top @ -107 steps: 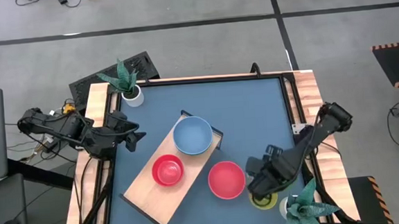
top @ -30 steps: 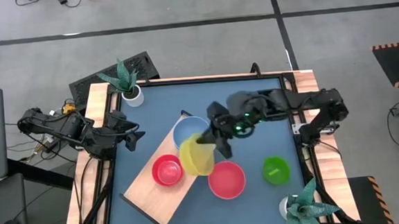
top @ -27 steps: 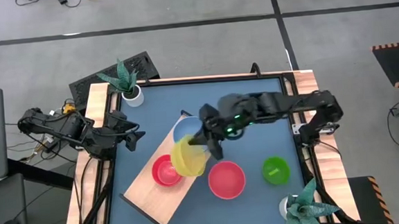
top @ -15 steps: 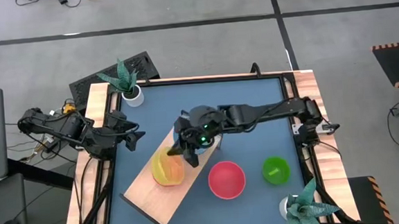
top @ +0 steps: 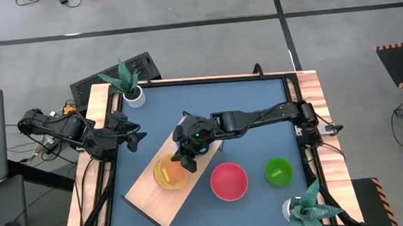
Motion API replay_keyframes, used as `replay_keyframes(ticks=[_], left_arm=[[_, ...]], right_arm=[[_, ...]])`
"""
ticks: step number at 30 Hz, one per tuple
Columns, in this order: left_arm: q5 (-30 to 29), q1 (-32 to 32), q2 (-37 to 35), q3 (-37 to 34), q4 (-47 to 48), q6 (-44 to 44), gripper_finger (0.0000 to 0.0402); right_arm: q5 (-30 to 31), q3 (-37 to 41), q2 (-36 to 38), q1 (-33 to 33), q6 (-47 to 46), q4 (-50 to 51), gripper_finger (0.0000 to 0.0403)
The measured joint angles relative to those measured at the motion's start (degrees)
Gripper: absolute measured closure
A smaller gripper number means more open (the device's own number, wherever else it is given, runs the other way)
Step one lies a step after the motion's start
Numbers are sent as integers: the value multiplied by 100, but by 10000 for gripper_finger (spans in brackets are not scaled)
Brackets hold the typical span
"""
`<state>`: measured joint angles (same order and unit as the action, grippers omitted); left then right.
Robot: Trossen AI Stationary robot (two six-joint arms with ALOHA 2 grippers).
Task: Place and stack bowls onto a shelf
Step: Stack the light yellow bowl on top of the light orange bowl on the shelf
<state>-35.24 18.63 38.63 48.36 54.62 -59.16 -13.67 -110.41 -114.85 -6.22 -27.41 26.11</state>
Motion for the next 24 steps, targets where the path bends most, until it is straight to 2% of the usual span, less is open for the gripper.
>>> replay_keyframes(ticks=[6, 14, 24], left_arm=[[-2, -2, 0, 0, -1, 0, 115], [-7, -2, 1, 0, -1, -11, 115], [-13, -2, 0, 0, 0, -7, 115]], right_arm=[[355, -11, 25, 6, 81, 149, 377], [361, -6, 15, 40, 95, 251, 373], [341, -6, 15, 39, 224, 235, 327]])
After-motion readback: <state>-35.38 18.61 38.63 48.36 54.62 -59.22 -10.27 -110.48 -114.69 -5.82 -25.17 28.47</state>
